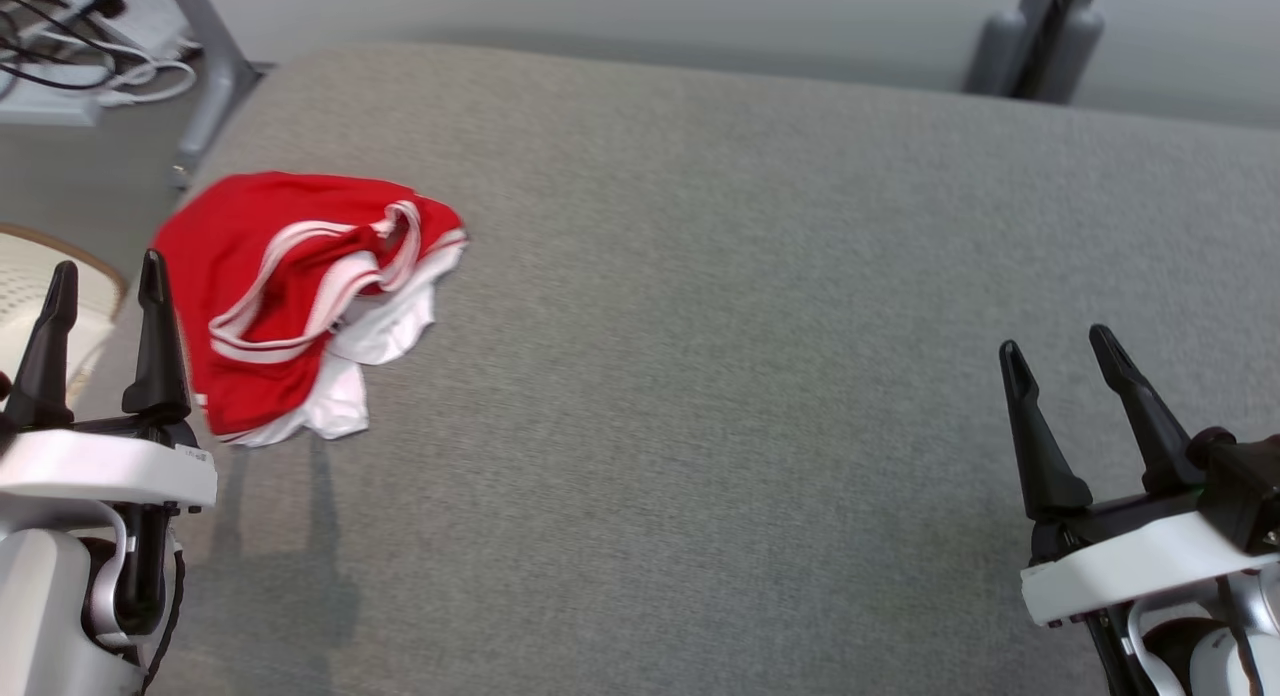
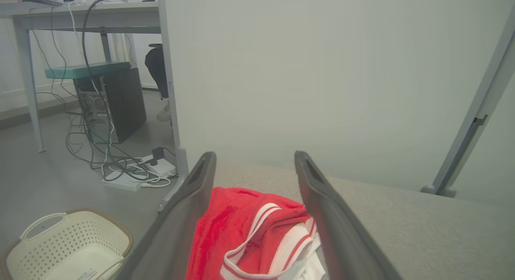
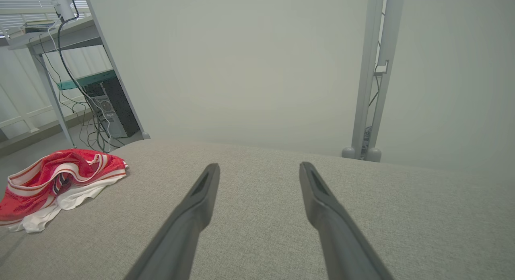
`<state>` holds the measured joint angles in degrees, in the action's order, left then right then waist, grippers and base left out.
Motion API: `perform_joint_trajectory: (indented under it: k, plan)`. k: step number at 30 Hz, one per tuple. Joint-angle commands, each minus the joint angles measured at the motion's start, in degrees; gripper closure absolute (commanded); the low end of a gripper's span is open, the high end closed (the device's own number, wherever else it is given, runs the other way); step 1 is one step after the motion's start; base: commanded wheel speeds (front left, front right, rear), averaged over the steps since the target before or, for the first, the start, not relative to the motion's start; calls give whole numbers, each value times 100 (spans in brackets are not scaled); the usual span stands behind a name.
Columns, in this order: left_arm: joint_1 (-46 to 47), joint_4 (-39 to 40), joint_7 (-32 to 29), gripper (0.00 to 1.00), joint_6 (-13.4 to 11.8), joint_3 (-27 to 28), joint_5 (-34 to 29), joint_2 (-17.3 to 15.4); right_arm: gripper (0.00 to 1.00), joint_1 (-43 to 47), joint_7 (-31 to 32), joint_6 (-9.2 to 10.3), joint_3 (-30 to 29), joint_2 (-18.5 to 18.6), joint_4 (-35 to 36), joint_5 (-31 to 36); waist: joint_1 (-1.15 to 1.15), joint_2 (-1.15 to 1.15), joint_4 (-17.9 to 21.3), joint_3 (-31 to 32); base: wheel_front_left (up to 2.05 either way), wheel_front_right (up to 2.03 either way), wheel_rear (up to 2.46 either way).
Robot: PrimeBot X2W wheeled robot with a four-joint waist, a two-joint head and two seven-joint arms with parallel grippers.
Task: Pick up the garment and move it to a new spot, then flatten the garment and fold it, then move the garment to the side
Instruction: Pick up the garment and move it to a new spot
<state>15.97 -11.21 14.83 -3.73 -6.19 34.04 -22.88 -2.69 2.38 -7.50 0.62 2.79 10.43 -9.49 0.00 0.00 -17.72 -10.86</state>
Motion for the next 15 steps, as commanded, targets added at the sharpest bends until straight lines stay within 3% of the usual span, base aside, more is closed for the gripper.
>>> perform_joint_trajectory:
  k: [1, 6, 15]
  plan:
    - [226, -395, 16, 0, 116, -2, 49, 21, 0, -140, 9, 2, 3, 25, 42, 79, 0, 0, 455, -508, 0, 0, 0]
    - [771, -1577, 24, 0, 497, 212, 331, 99, 0, -325, -31, 2, 46, 23, 69, 117, 0, 0, 776, -885, 0, 0, 0]
    - [1332, -3345, -59, 0, 843, 256, 541, 93, 0, -417, -143, 2, 23, 22, -3, 136, 0, 0, 917, -1176, 0, 0, 0]
